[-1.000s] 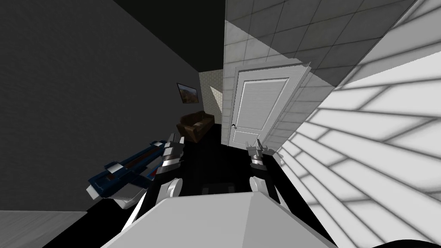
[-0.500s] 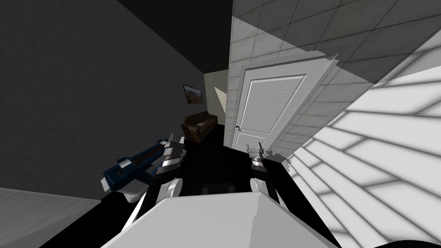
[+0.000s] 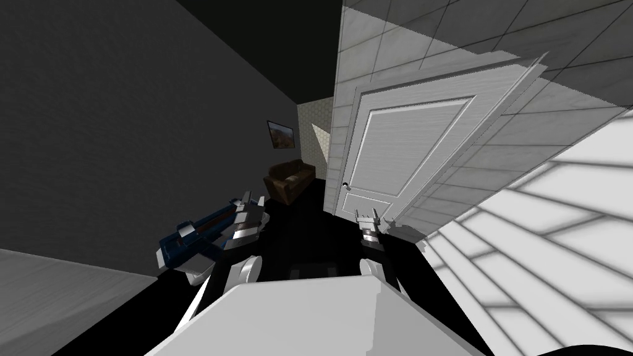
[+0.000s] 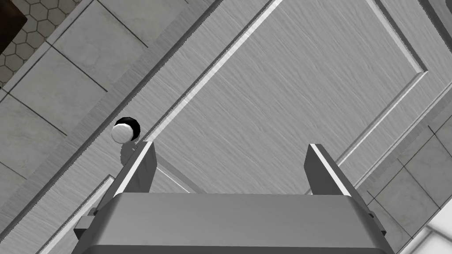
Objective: Pull the door open
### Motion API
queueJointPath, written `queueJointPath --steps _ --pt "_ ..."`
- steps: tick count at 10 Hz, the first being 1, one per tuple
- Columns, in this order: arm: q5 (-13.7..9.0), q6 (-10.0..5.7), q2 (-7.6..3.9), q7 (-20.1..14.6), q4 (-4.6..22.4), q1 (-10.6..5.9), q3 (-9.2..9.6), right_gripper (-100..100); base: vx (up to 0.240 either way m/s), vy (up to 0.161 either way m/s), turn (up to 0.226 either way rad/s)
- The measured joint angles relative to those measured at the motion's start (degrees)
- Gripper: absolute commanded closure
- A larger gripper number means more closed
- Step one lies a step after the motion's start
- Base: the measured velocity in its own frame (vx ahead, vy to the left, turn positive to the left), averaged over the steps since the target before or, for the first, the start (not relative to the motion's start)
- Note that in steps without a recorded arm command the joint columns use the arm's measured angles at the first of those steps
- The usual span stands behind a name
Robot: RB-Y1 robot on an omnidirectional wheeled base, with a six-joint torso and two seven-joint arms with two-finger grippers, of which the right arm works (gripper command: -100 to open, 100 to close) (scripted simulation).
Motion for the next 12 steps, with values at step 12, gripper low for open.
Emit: queueJointPath --steps 12 --pt "-12.2 -6.6 -2.53 -12.77 13.86 -1.31 -0.36 -100 0.096 -0.029 0.132"
